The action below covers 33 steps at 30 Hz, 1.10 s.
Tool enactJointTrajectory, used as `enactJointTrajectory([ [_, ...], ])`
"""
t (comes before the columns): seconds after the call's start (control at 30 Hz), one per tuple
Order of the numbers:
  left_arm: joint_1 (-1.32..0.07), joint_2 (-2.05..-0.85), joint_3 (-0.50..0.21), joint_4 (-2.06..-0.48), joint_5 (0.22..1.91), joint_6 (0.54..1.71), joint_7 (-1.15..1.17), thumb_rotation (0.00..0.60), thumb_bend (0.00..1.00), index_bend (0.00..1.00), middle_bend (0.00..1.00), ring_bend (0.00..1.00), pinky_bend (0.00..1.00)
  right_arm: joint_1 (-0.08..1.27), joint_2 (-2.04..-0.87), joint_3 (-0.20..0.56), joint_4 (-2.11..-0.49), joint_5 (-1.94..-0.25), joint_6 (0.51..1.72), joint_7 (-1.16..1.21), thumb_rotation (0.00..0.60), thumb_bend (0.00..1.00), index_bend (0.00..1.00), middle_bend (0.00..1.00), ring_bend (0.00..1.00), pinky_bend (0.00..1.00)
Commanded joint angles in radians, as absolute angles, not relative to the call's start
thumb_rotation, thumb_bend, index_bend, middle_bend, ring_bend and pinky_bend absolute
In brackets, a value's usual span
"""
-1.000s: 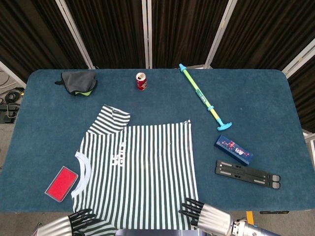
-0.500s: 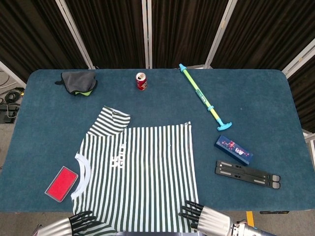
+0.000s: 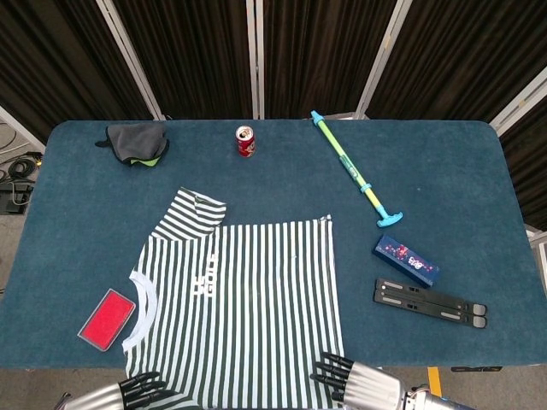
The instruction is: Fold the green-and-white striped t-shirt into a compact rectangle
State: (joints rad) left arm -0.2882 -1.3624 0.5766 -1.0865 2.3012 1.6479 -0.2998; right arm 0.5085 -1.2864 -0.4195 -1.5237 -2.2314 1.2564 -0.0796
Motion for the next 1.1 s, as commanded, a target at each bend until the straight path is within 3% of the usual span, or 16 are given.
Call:
enactJointTrajectory([
  [0.03, -0.288, -1.361, 0.577, -1.088, 2.302, 1.647, -0.298, 0.600, 0.61, 0.86, 0.00, 0.00, 0.00, 0.509, -1.284, -0.423, -1.526, -2.234, 1.253, -0.081, 0.600, 0.46, 0.75, 0.11, 0.00, 0.00],
  [0.7, -0.293, -1.349, 0.570, -1.100, 2.303, 1.653, -0.294, 0.600, 0.61, 0.86, 0.00, 0.00, 0.00, 0.507, -1.277, -0.419, -1.540, -2.233, 1.246, -0.090, 0.600, 0.46, 0.75, 0.11, 0.00, 0.00],
  [1.1, -0.306, -1.340, 0.470, -1.137, 2.186, 1.663, -0.323, 0.600, 0.61, 0.86, 0.00, 0.00, 0.00, 0.502, -1.265, -0.379, -1.529, -2.187, 1.273, -0.071, 0.600, 0.46, 0.75, 0.11, 0.00, 0.00],
])
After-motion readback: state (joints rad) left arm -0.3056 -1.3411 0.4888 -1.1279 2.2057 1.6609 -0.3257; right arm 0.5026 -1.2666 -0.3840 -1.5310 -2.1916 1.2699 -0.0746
